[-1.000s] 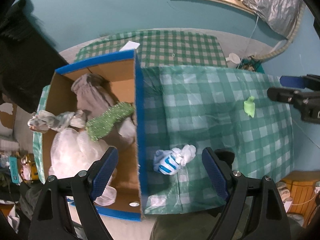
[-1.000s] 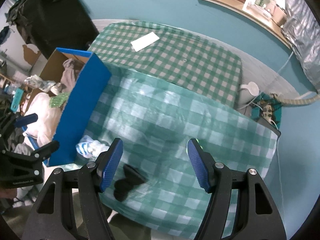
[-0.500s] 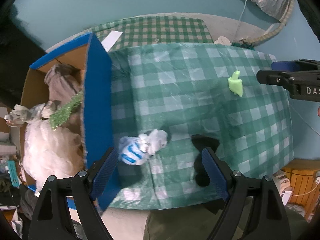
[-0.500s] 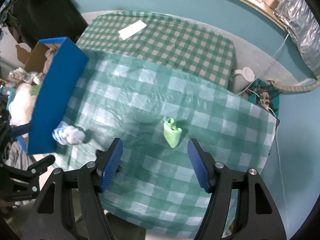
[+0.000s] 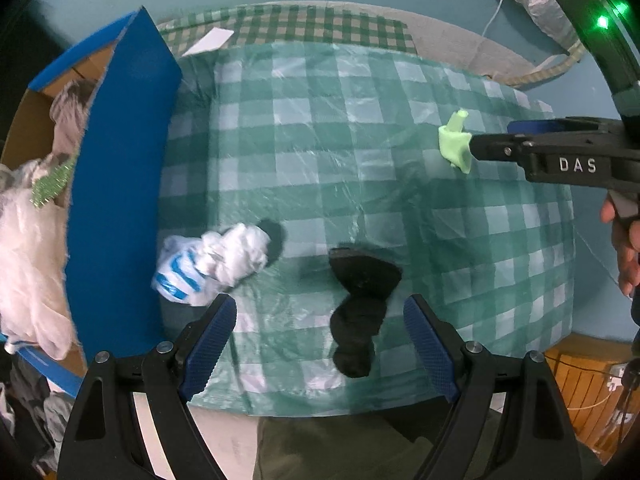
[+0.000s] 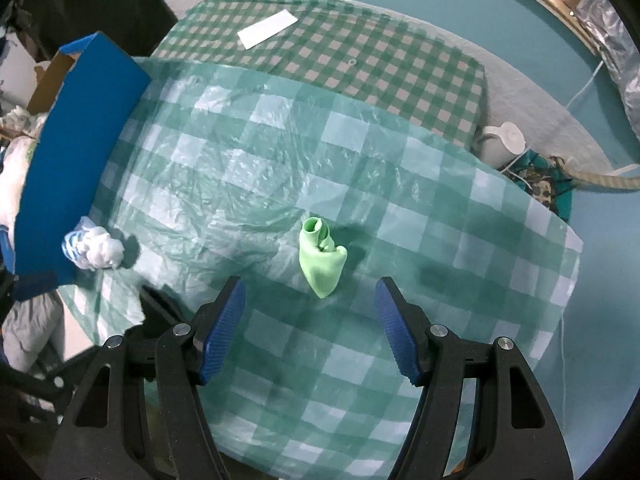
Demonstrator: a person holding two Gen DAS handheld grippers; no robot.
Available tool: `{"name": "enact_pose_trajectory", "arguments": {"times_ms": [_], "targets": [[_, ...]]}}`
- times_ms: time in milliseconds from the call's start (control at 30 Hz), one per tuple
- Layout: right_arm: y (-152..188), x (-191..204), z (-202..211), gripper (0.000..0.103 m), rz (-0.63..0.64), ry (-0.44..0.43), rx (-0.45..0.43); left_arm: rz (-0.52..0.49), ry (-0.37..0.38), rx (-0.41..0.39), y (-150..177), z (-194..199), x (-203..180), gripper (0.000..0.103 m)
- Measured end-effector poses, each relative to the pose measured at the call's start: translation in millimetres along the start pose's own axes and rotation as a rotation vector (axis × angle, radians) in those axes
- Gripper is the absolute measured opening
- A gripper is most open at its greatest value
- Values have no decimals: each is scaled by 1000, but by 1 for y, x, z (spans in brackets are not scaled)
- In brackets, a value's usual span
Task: Organize soft objects
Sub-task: 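Withdraw both grippers from the box toward the black sock and green foam, then grasp the black sock with the left gripper while the right gripper grasps the green foam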
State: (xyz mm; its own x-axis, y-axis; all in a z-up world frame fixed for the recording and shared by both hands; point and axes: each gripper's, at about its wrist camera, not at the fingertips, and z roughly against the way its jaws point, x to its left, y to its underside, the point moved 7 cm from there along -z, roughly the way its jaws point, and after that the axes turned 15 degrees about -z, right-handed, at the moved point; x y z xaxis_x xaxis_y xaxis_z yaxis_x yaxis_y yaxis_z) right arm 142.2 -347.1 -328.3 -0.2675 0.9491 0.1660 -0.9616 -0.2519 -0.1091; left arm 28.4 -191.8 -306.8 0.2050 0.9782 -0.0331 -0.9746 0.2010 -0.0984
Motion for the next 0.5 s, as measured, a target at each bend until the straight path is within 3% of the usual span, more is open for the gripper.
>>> {"name": "enact_pose_trajectory", "arguments": {"times_ms": [500], "targets": [[-9,3,-43,68,50,32,31,52,5,67,7,-48,-15,87]]}}
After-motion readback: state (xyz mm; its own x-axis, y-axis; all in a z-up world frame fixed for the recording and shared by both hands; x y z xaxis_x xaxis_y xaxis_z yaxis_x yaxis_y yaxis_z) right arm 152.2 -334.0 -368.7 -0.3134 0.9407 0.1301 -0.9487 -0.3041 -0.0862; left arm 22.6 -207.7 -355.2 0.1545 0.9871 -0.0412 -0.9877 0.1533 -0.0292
